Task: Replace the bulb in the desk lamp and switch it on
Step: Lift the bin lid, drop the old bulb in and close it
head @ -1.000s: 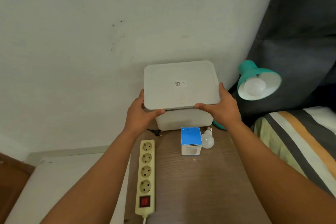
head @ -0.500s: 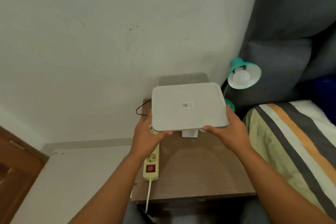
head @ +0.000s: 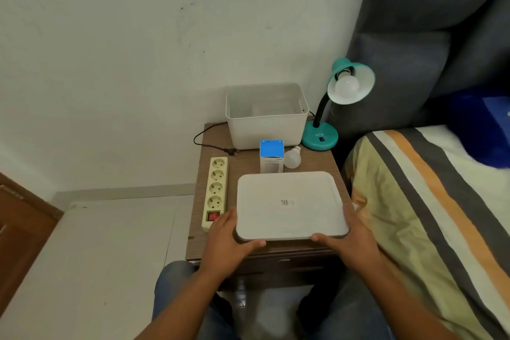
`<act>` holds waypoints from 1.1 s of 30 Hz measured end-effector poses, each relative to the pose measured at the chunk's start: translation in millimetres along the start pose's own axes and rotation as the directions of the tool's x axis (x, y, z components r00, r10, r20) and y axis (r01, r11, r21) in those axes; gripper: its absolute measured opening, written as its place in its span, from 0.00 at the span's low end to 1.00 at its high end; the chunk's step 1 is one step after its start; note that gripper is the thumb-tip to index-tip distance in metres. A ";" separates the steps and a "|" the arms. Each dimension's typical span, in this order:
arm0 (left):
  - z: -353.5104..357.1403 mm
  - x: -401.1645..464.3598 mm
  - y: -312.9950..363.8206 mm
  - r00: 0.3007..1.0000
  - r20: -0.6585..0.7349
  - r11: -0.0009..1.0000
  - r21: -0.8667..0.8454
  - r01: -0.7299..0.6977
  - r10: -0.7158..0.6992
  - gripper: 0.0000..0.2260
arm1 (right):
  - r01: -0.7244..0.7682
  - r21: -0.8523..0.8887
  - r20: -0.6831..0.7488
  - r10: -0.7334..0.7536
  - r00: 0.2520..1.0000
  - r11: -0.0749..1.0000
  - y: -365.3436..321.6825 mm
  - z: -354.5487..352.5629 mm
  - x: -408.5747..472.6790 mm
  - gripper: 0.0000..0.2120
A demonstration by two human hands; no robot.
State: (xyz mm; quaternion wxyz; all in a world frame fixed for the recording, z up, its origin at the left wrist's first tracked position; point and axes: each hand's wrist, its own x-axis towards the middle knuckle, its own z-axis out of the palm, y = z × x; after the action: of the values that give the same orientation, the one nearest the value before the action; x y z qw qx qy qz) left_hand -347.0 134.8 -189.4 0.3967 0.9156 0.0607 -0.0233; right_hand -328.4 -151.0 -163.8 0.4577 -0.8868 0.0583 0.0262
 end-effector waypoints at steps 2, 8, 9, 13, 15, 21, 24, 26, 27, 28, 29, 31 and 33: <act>1.7 -4.3 -3.7 0.999 0.013 0.998 0.043 0.034 -0.034 0.44 | -0.008 -0.010 0.020 0.009 1.000 1.000 6.4 4.3 -3.3 0.46; 7.1 2.0 -12.7 0.998 0.048 0.947 0.320 0.027 -0.044 0.36 | -0.116 -0.076 0.118 0.124 0.985 0.990 16.3 25.1 6.3 0.42; 10.1 3.0 -11.4 0.997 0.060 0.937 0.348 0.017 -0.040 0.35 | -0.111 -0.107 0.143 0.126 0.982 0.988 15.9 30.6 7.6 0.41; 23.0 3.7 -8.3 0.993 0.093 0.906 0.423 0.025 -0.071 0.38 | -0.150 -0.210 0.160 0.186 0.969 0.966 12.3 51.7 9.6 0.43; 25.1 2.7 -10.6 0.990 0.117 0.888 0.460 0.012 -0.074 0.37 | -0.110 -0.301 0.161 0.164 0.973 0.947 10.8 55.2 10.5 0.41; 21.6 5.2 -21.8 0.992 0.115 0.918 0.395 -0.007 -0.042 0.32 | -0.046 -0.508 0.155 0.144 0.977 0.860 13.2 43.4 15.6 0.39; 19.7 6.4 -21.7 0.993 0.112 0.945 0.328 0.007 -0.046 0.30 | -0.062 -0.520 0.149 0.162 0.975 0.852 18.0 36.2 18.9 0.40; 19.1 7.5 -20.0 0.992 0.112 0.955 0.296 0.022 -0.057 0.28 | -0.067 -0.530 0.149 0.170 0.974 0.845 19.8 32.3 20.3 0.40; 19.0 8.3 -19.2 0.992 0.110 0.958 0.283 0.031 -0.064 0.27 | -0.064 -0.537 0.151 0.170 0.974 0.841 19.5 30.9 21.0 0.40; 18.8 9.1 -18.2 0.991 0.109 0.961 0.273 0.043 -0.075 0.27 | -0.062 -0.543 0.154 0.172 0.973 0.838 19.6 30.3 21.6 0.40; 18.7 10.0 -17.4 0.990 0.110 0.962 0.267 0.054 -0.086 0.27 | -0.061 -0.547 0.156 0.173 0.973 0.835 19.2 30.0 21.9 0.40; 18.1 11.7 -16.4 0.988 0.116 0.962 0.263 0.070 -0.103 0.27 | -0.063 -0.553 0.153 0.175 0.973 0.831 18.5 29.9 21.8 0.39; 16.5 12.5 -15.1 0.986 0.121 0.961 0.267 0.076 -0.112 0.27 | -0.065 -0.553 0.158 0.182 0.971 0.830 17.6 30.4 20.7 0.39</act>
State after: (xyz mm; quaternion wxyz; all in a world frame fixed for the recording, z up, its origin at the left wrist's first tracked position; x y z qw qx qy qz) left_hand -336.5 134.2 -212.8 0.2742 0.9523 0.0737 -0.1120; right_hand -310.0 -138.0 -197.8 0.1878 -0.9670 0.0585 0.1621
